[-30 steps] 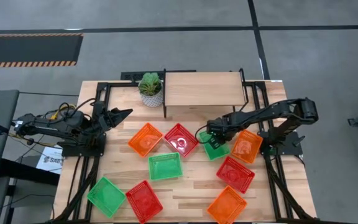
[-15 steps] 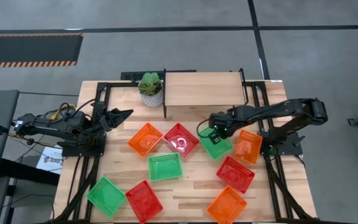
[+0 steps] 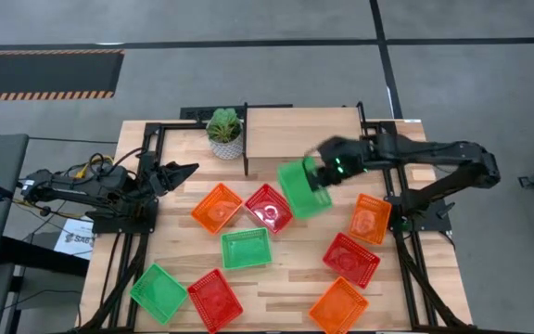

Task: Stack baskets on shelf by color
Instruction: Put the top green bin on the shelf

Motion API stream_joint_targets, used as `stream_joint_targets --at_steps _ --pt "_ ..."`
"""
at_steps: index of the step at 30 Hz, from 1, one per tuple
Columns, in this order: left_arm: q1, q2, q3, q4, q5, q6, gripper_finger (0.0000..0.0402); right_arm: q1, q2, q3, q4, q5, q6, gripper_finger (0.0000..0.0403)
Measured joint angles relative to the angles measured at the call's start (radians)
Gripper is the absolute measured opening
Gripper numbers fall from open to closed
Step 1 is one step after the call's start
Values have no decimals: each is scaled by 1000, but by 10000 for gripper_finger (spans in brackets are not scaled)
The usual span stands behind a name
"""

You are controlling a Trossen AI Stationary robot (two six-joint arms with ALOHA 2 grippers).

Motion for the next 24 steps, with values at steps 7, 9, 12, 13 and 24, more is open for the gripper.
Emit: stream_joint_targets --at_steps 7,9,12,13,24 --pt "0 0 0 -1 -3 0 240 -147 192 150 26 108 -45 13" --pt "0 0 0 -1 -13 0 240 -185 253 189 44 122 -51 13" --pt "0 0 0 0 -26 -14 240 -234 334 252 69 124 -53 7" --pt "0 0 0 0 -27 -16 240 -246 356 277 79 124 -55 6" --pt "0 0 0 0 -27 -20 239 -328 534 512 -40 120 -56 11"
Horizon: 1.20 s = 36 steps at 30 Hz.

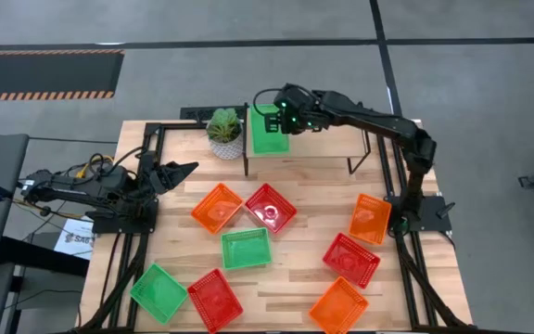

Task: Stack baskets on shelf by color
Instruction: Put the top green bin on the shelf

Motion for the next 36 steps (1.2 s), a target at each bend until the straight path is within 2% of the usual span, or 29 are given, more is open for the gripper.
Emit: stream_joint_targets --at_steps 5,11,28,36 --pt "0 0 0 -2 0 -18 239 -22 39 19 5 -23 14 9" --pt "0 0 0 -3 0 -22 239 -35 71 19 -3 -52 57 40" --pt "0 0 0 -3 0 -7 239 -55 70 19 18 -29 24 51" --pt "0 0 0 -3 0 4 240 -63 70 19 18 -27 7 106"
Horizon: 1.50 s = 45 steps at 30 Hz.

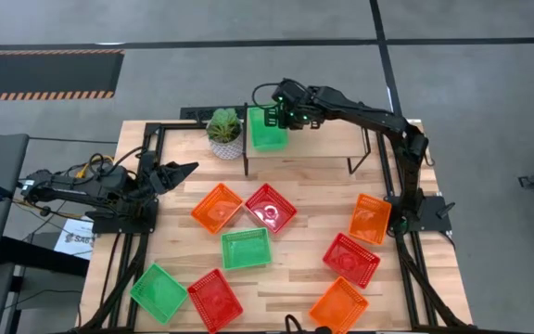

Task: Stack baskets on shelf by color
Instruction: Put the top green bin on the shelf

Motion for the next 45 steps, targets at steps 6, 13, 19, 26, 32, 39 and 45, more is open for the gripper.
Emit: stream_joint_targets --at_steps 6,13,19,26,32,39,45 --pt "0 0 0 0 0 0 240 1 0 0 34 0 -42 158" --pt "0 0 0 0 0 1 240 -21 -66 0 22 -20 -128 194" --pt "0 0 0 -3 -2 1 240 25 -113 1 -124 93 -176 188" --pt "0 0 0 -6 -13 1 240 68 -74 0 -278 193 -181 153" --pt "0 0 0 -6 -18 0 240 110 -32 -2 -253 163 -188 129" --pt "0 0 0 -7 -19 0 240 122 -38 0 -183 162 -188 119" --pt "0 0 0 -9 -19 -1 240 122 -41 0 -181 141 -186 118"
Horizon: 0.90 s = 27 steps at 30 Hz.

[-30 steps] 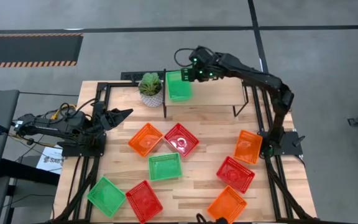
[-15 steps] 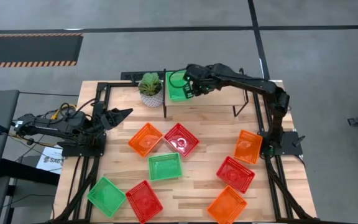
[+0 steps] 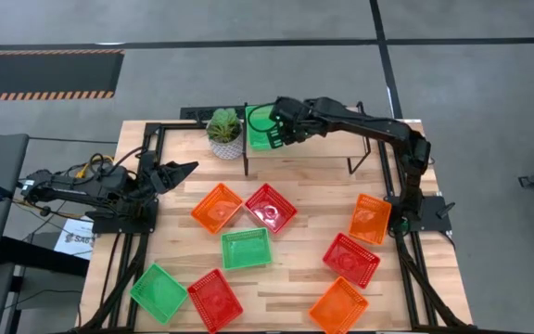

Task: Stack baskets on shelf by color
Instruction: Put the top green bin on the shelf

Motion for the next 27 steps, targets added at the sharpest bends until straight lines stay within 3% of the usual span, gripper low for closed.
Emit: stream_joint_targets --at_steps 13,27 --pt "0 0 0 -3 0 -2 240 19 4 0 58 -58 -26 118" --pt "0 0 0 -3 0 -3 239 79 -48 1 -65 -23 -30 118"
